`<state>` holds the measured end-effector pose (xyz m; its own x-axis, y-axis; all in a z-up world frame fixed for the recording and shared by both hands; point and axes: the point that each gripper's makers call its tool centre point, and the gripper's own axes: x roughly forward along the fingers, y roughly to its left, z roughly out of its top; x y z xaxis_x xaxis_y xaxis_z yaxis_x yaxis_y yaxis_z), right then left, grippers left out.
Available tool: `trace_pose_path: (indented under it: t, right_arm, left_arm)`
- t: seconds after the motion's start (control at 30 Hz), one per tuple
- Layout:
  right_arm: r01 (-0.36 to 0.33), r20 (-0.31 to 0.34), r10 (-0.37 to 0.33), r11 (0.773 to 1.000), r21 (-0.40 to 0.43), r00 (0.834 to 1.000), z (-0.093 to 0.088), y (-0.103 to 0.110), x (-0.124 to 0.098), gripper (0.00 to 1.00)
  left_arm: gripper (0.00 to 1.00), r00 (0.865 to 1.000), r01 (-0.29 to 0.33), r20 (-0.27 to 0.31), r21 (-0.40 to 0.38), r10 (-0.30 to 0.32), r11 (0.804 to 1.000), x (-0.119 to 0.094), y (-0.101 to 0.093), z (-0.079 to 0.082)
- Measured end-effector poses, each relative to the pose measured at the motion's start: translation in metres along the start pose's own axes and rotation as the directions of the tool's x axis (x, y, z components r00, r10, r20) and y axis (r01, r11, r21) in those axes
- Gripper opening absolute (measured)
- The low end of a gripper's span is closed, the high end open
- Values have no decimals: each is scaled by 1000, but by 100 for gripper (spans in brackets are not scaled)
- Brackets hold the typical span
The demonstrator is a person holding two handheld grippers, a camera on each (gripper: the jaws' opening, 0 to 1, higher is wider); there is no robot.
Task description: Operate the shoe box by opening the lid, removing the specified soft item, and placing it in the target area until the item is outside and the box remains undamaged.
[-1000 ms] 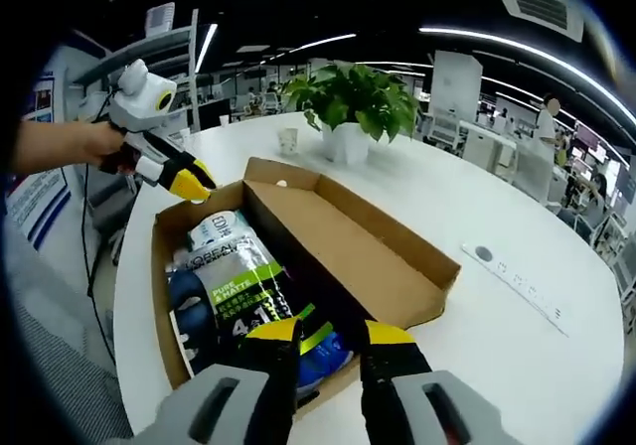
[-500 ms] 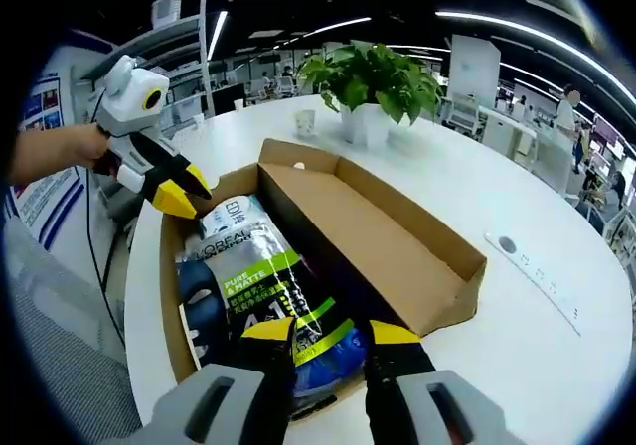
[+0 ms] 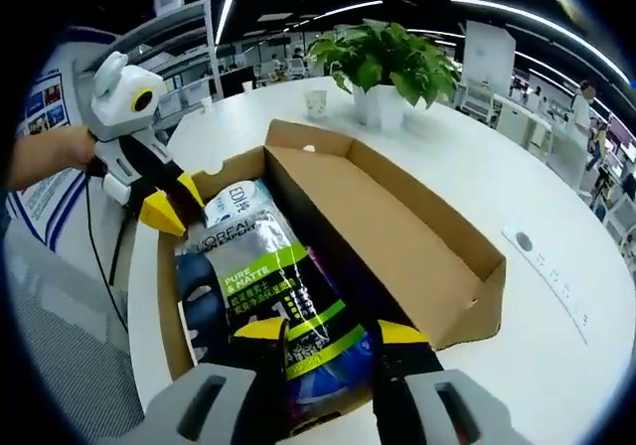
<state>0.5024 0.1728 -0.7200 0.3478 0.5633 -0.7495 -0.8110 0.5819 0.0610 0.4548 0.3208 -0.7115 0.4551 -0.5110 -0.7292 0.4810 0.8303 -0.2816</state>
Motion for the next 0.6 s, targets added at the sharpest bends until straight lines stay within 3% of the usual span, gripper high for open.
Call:
trace_pose_path:
  t: [0.23,0.5,0.6]
  right_arm:
    - [-52,-105,49,998,-32,993,-5,4,6,34]
    - [-95,-116,99,995,37,988,-5,7,12,36]
    - [-99,-115,105,994,54,988,-5,8,13,37]
  left_arm:
    - [22,999,29,-41,-50,-31,998,6,-3,-10]
    - [20,997,45,-58,-78,-50,996,14,-7,-20]
    - [18,997,60,-40,-106,-65,993,15,-8,-18]
